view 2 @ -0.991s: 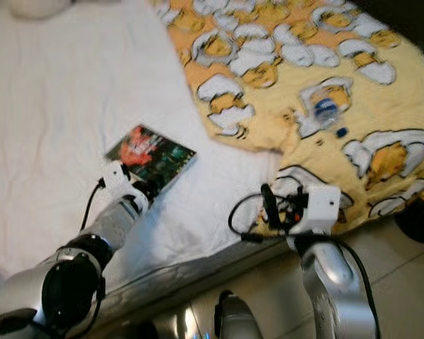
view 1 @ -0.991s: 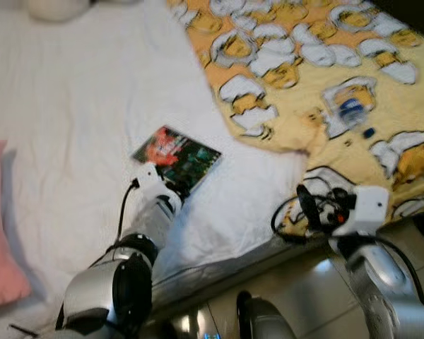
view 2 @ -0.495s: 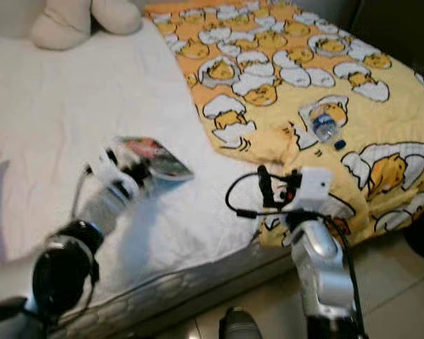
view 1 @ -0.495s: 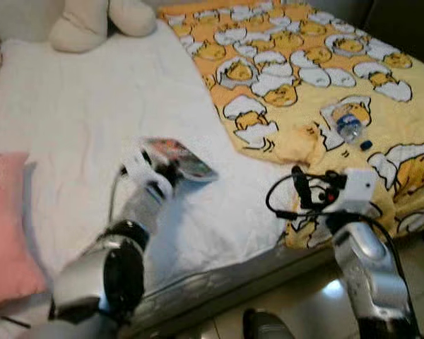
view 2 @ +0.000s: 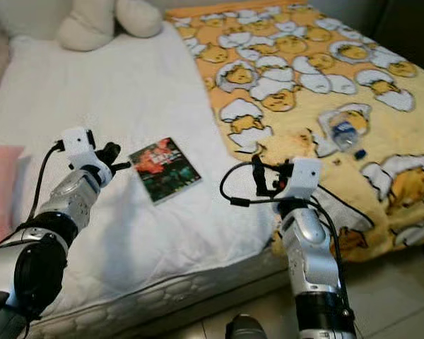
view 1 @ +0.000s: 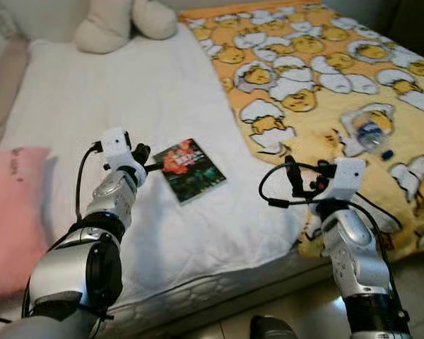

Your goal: Clean up the room

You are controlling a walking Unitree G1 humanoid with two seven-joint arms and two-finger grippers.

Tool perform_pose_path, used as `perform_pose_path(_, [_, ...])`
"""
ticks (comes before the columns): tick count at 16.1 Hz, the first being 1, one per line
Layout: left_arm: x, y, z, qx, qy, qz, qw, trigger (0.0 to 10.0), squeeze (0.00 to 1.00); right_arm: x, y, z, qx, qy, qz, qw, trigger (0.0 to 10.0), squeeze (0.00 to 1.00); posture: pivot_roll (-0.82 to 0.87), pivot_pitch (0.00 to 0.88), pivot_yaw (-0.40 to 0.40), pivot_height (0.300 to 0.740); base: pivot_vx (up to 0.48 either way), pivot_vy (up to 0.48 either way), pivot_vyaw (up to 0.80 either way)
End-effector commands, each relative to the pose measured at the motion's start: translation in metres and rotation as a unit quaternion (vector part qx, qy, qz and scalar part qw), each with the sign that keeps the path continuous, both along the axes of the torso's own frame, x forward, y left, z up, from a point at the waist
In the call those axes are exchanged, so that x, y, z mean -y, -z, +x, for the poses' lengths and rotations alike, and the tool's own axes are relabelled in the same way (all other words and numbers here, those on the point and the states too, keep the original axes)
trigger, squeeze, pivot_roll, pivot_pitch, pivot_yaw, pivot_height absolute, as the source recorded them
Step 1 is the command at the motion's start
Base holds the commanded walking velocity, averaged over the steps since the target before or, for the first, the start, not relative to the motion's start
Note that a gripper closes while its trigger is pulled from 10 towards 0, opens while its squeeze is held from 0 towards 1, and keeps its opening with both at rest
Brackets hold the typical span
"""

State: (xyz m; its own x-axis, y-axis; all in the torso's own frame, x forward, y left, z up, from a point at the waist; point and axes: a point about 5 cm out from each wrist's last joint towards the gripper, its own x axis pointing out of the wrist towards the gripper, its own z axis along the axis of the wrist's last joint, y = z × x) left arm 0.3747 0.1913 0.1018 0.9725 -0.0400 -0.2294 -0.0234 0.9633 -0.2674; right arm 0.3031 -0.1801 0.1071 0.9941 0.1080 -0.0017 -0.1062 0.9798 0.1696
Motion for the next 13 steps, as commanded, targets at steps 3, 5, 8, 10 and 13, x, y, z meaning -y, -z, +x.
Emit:
perform_pose_path(3, [0.013,-0.02,0.008,0.068,0.019,0.165,0.984,10.0,1.0,0.001,0.0,-0.001,0.011,0.004,-0.015,1.0,10.0,0.0,-0.21,0.0,0.067,0.74,0.0,0.0,0.0])
perform_pose_path(5, [0.025,-0.013,0.007,0.051,0.013,0.171,0.984,10.0,1.0,0.002,0.001,-0.005,0.01,-0.025,-0.009,1.0,10.0,0.0,-0.23,0.0,0.068,0.74,0.0,0.0,0.0])
perform_pose_path(8, [0.043,-0.003,0.004,0.017,0.008,0.156,0.988,10.0,1.0,0.004,0.006,-0.01,-0.018,-0.091,-0.011,0.996,10.0,0.0,-0.23,0.0,0.059,0.74,0.0,0.0,0.0])
perform_pose_path(10, [0.048,-0.003,0.005,0.015,0.007,0.152,0.988,10.0,1.0,0.009,0.008,-0.016,-0.03,-0.111,-0.021,0.993,10.0,0.0,-0.24,0.0,0.052,0.74,0.0,0.0,0.0])
perform_pose_path(13, [0.059,0.002,0.003,-0.006,0.011,0.113,0.994,10.0,1.0,0.017,0.014,-0.031,-0.054,-0.134,-0.033,0.989,10.0,0.0,-0.26,0.0,0.037,0.74,0.0,0.0,0.0])
